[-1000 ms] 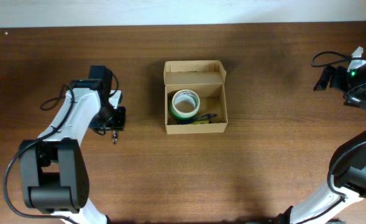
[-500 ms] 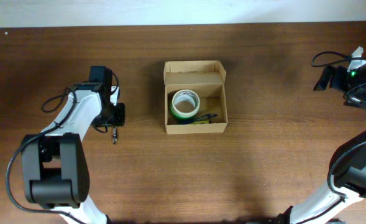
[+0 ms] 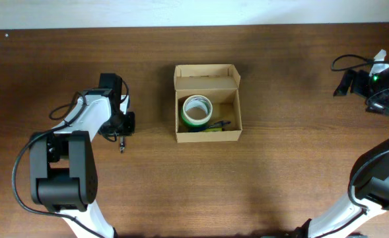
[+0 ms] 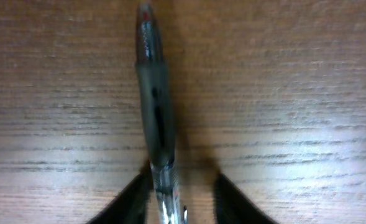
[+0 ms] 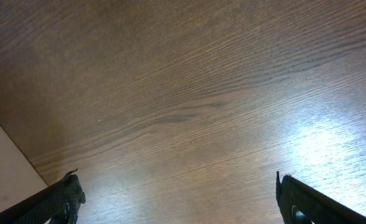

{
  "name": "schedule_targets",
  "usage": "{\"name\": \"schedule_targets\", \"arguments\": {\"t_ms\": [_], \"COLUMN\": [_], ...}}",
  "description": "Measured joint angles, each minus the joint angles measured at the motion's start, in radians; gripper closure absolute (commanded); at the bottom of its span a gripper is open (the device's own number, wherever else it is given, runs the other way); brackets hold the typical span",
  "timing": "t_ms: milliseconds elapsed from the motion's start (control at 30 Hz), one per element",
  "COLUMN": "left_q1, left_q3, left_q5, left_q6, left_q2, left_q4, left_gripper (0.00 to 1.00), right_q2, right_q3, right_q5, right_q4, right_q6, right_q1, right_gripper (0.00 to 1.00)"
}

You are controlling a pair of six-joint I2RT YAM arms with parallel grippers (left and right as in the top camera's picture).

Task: Pack container
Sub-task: 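Move the left gripper back to the dark pen and grasp it, then carry the dark pen with the left gripper and drop it into the box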

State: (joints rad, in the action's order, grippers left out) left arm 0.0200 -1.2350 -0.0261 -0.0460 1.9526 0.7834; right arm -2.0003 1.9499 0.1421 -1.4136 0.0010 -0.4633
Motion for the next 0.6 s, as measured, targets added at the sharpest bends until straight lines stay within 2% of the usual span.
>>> {"name": "schedule_targets", "arguments": {"t_ms": [233, 367, 467, 600], "left_q1": [0.000, 0.000, 0.000, 0.006], "left_q3": [-0.004, -0.079, -0.262, -0.671], "left_q5": [0.000, 0.011, 0.034, 0.060], "left_q6": [0.005, 0.061, 0.140, 0.269], "left_q2": [0.000, 0.017, 0.026, 0.026], "left_q4": [0.005, 0.140, 0.294, 0.422], "left_gripper": [0.99, 0.98, 0.98, 0.98], "right_q2": [0.000, 0.000, 0.000, 0.000], "right_q3": [0.000, 0.000, 0.000, 0.000], "right_q5": [0.000, 0.000, 0.000, 0.000], "right_q4": [0.000, 0.000, 0.000, 0.000], "right_q6": [0.000, -0.001, 0.000, 0.000], "right_q1": [0.000, 0.000, 0.000, 0.000], "right_gripper": [0.01, 0.01, 0.01, 0.01]}}
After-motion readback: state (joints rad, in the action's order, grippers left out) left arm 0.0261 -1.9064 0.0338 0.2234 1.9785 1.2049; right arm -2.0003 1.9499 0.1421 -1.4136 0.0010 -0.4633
